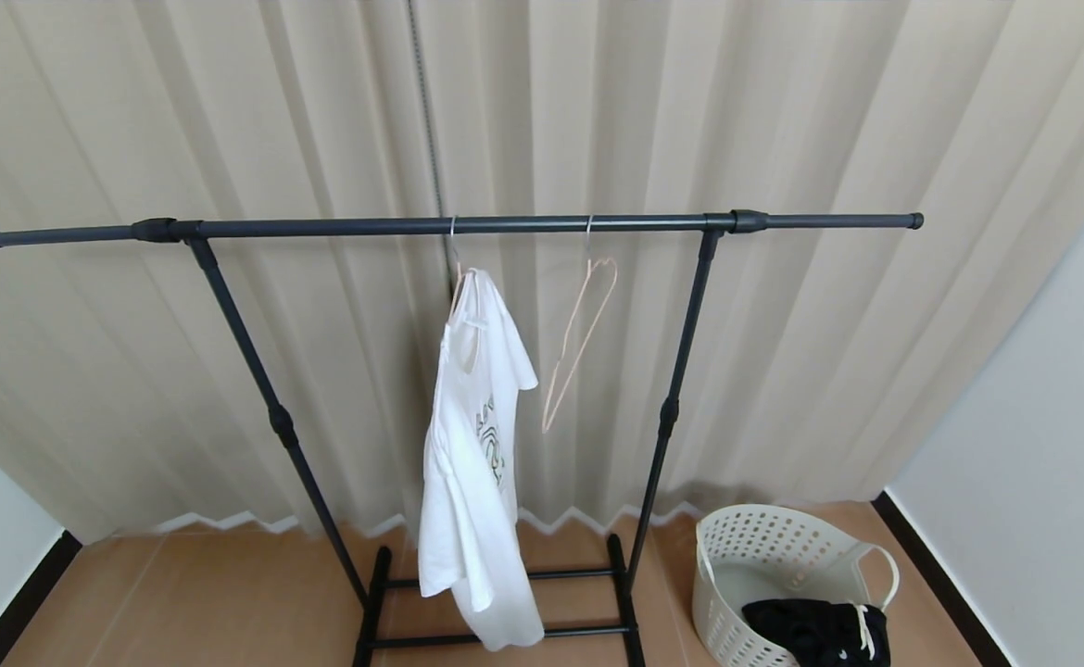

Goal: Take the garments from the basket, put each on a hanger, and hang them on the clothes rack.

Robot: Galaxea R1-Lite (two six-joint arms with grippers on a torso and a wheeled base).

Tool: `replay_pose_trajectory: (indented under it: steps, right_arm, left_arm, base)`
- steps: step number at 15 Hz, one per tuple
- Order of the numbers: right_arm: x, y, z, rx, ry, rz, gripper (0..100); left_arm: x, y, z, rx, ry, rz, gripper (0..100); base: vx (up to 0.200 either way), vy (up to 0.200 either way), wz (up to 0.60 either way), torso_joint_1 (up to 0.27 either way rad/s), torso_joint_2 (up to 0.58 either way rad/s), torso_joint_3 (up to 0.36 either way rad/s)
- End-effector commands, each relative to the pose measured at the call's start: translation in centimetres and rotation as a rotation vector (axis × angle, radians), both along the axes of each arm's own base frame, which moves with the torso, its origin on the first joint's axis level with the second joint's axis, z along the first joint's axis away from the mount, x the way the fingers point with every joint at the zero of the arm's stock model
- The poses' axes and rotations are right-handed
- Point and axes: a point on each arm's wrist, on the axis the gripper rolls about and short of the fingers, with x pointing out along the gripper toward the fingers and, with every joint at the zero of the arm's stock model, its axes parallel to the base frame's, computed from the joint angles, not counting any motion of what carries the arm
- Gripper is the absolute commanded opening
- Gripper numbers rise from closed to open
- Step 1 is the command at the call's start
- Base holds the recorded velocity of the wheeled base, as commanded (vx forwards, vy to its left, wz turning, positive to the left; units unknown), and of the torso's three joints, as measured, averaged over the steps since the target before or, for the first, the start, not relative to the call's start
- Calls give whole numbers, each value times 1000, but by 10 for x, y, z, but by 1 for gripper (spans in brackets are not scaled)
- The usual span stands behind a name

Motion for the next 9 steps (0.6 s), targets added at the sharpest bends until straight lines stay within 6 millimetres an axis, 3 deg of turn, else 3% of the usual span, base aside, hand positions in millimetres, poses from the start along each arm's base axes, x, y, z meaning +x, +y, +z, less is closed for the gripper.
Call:
replay_pose_trajectory:
  steps: [1,4,9]
  right_arm:
    - [0,0,0,3,-5,-1,100]
    - [-1,0,0,8,-6,-1,100]
    - [-1,0,0,13,-5,1,100]
  left_arm:
    - [-3,-1,-2,-28,-18,-24,100]
    - [-3,1,-2,-44,-9,-130,100]
    - [-9,1,-3,-41,-98,-49,100]
  base:
    - [0,0,0,0,0,0]
    - [0,0,0,0,0,0]
    - [0,0,0,0,0,0]
